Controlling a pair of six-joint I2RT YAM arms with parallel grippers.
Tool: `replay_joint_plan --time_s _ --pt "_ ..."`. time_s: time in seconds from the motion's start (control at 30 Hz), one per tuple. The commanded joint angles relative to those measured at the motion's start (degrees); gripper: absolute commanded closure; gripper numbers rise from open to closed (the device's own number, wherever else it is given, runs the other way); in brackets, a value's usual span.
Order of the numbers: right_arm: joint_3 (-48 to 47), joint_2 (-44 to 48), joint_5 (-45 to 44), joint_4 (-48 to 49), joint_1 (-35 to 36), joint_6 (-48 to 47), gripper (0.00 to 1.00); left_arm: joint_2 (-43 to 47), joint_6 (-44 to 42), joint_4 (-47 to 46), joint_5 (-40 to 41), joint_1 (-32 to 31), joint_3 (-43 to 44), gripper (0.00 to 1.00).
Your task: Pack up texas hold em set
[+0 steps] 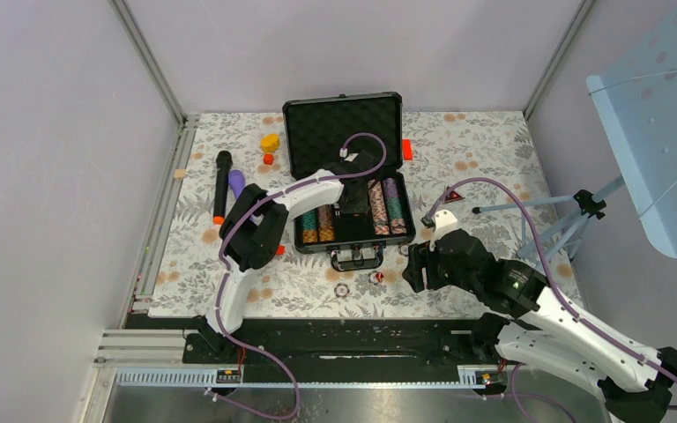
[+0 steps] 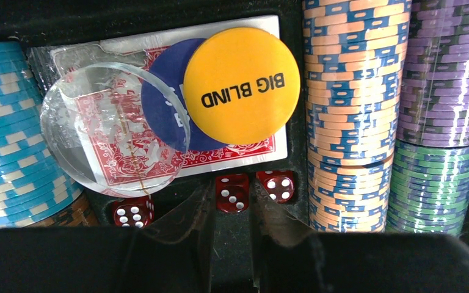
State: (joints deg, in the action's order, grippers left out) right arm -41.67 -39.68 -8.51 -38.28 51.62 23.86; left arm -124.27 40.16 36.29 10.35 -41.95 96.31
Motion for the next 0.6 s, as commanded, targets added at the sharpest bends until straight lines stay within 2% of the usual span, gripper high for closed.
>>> replay_joint_plan --time_s 0.0,0.37,0.57 --pt "-0.1 -0.1 -0.7 -0.5 0.3 0.6 0.30 -0.2 0.2 -3.6 -0.2 -1.0 1.4 0.80" --pt "0.0 0.0 -0.5 -0.6 0.3 0.5 0.30 0.5 0.2 -3.1 0.7 -0.3 0.9 0.68" --pt "0.2 0.3 -0.6 -0.5 0.3 0.6 0.30 1.4 -0.1 -2.7 1.3 -0.2 0.7 0.67"
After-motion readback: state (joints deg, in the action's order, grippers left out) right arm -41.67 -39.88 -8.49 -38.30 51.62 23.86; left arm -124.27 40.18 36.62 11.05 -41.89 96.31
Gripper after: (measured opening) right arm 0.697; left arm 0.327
